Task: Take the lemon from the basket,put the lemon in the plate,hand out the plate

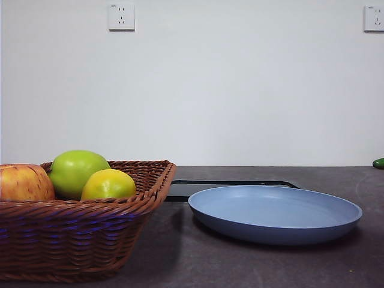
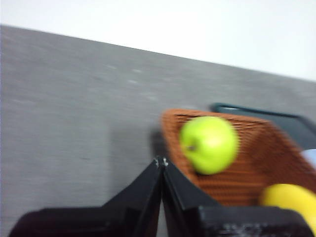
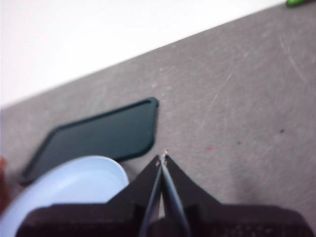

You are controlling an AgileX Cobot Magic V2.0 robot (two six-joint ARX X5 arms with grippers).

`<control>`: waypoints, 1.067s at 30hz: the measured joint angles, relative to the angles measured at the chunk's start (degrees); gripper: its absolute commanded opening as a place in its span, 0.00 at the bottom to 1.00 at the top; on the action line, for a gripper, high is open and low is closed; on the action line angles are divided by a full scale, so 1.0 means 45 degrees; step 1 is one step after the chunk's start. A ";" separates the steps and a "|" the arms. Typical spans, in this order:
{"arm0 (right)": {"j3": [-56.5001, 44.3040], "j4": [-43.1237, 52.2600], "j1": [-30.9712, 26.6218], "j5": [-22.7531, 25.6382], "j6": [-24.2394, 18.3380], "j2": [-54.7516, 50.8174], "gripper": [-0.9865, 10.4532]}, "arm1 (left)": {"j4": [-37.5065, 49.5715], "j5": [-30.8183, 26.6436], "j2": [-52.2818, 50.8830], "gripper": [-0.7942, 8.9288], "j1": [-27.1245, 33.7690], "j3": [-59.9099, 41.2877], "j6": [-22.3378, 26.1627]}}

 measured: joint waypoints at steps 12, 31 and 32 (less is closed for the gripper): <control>0.1219 -0.1938 0.0000 -0.0996 0.1870 0.0389 0.09 | -0.1141 0.0865 0.0262 0.09 0.0000 0.0733 -0.2380; 0.8301 -0.5425 0.0000 -0.1001 -0.0680 0.6392 0.09 | -0.3181 0.3123 0.5901 0.09 0.0000 0.6975 -0.0651; 0.8699 -0.5751 0.0000 -0.1001 -0.0918 0.6785 0.09 | -0.3332 0.3274 0.6188 0.09 -0.0010 0.7237 -0.0510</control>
